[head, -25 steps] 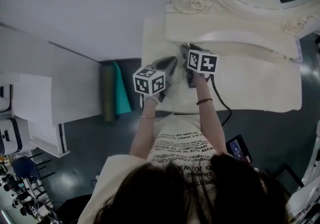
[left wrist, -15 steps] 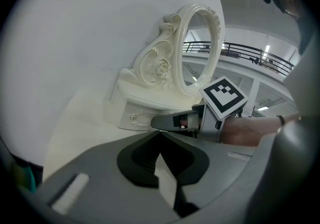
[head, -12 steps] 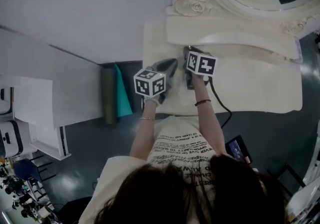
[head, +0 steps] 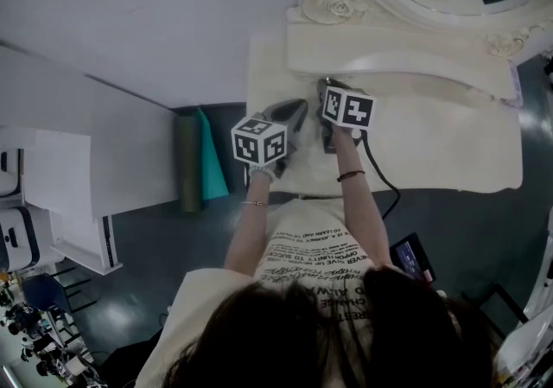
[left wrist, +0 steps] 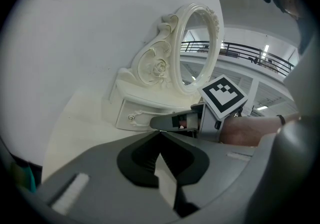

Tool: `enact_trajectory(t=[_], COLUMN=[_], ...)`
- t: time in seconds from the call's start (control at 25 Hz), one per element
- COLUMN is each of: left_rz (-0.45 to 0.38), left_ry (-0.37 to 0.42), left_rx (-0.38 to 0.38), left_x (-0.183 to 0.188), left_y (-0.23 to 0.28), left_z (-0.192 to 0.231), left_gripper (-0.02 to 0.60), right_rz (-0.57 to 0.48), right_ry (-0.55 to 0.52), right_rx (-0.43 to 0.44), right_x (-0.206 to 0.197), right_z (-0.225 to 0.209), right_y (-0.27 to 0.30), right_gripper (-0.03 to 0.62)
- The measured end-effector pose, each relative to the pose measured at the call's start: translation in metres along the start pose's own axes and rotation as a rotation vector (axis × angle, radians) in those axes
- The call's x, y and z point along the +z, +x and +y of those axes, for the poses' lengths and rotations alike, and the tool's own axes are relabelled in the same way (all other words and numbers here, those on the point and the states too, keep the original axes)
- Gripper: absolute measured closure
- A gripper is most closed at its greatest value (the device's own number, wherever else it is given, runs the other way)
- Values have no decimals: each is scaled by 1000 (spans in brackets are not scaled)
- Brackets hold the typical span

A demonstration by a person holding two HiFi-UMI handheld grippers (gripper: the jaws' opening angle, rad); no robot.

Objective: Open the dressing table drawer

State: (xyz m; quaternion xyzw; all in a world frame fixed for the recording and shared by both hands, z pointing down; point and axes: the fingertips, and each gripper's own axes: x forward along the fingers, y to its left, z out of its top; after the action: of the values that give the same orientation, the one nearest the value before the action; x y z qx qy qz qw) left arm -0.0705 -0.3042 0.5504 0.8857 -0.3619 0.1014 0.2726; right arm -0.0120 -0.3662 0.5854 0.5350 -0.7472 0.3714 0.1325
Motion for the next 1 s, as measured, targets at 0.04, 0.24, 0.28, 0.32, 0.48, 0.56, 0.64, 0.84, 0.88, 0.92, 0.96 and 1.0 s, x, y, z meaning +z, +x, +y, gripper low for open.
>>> enact_trajectory(t=[0.04, 0.24, 0.28, 0.32, 0.48, 0.56, 0.64, 0.84, 0.88, 0.92, 0.96, 1.0], left_rz=[0, 3, 3, 2, 0, 0, 1, 1, 2, 4, 5, 6], left_ry=[1, 9, 12, 13, 16, 18, 18, 16, 16, 16, 16, 16], left_rx=[-1, -6, -6, -6, -5, -4, -4, -1, -1, -1, -1, -1], left_x=[0, -2, -2, -2, -4, -4, -4, -6, -7, -8, -9, -9], left_y=[0, -1, -1, -1, -2, -3, -3, -6, -6, -6, -6, -6], left_z=[-1, -7, -8, -9, -12, -13, -14, -16, -17, -17, -18, -18], left_gripper=[584, 584, 584, 584, 584, 584, 584, 584, 584, 584, 584, 584], right_rz=[1, 0, 0, 0, 4, 5, 7, 10, 10, 11, 12, 12], right_ry=[0, -3, -5, -6, -8, -9, -10, -14, -15, -16, -17, -18], right_rx=[1, 5, 5, 6, 10, 11, 11, 14, 15, 16, 17, 19], right_x=[-1, -4, -4, -5, -9, -9, -10, -12, -13, -14, -14, -15], right_z=[0, -1, -1, -2, -2, -2, -2, -1, 0, 0, 0, 0], right_y=[-1, -5, -6, -7, -9, -10, -11, -14, -14, -14, -15, -15], right_gripper=[493, 493, 493, 493, 493, 493, 493, 493, 493, 493, 493, 493])
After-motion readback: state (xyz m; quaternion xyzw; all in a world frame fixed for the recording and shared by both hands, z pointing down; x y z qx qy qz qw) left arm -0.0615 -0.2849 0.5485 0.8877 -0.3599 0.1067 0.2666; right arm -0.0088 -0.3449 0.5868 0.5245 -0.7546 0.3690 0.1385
